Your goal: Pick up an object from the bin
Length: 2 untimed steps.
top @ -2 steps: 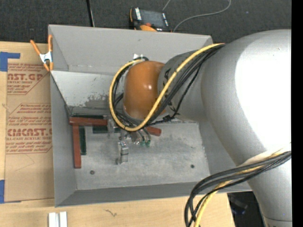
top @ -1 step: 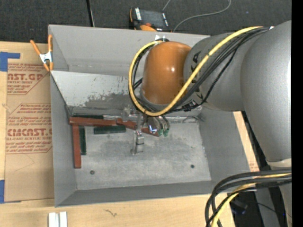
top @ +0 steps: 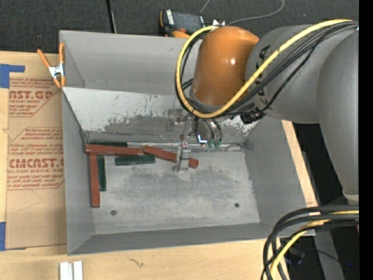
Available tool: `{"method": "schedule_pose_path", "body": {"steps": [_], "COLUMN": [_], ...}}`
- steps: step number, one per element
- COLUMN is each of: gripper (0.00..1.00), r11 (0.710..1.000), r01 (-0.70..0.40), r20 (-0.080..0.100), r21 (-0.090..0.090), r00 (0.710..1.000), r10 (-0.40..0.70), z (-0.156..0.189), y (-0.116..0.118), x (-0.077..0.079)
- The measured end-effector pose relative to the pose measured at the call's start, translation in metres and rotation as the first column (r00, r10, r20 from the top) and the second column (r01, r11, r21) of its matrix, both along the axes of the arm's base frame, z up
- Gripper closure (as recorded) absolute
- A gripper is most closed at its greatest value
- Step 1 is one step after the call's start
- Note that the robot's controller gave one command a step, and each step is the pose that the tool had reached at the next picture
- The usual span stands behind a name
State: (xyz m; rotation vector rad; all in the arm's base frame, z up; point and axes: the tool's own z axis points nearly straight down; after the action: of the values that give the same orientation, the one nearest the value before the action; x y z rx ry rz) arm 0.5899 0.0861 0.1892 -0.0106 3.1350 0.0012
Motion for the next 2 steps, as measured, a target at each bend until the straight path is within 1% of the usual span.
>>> {"method": "schedule_pose_path", "body": {"steps": [1, 2], "gripper": [0.0, 1.0], "r11": [0.998, 0.998], "r01": [0.064, 0.061], "r20": [-0.013, -0.005], "r21": [-0.002, -0.001], "r00": [0.998, 0.998], "r10": [-0.064, -0.061], "z": [-0.1057, -0.1009], "y": [-0.055, -0.0528], "x": [-0.0154, -0.0132]}}
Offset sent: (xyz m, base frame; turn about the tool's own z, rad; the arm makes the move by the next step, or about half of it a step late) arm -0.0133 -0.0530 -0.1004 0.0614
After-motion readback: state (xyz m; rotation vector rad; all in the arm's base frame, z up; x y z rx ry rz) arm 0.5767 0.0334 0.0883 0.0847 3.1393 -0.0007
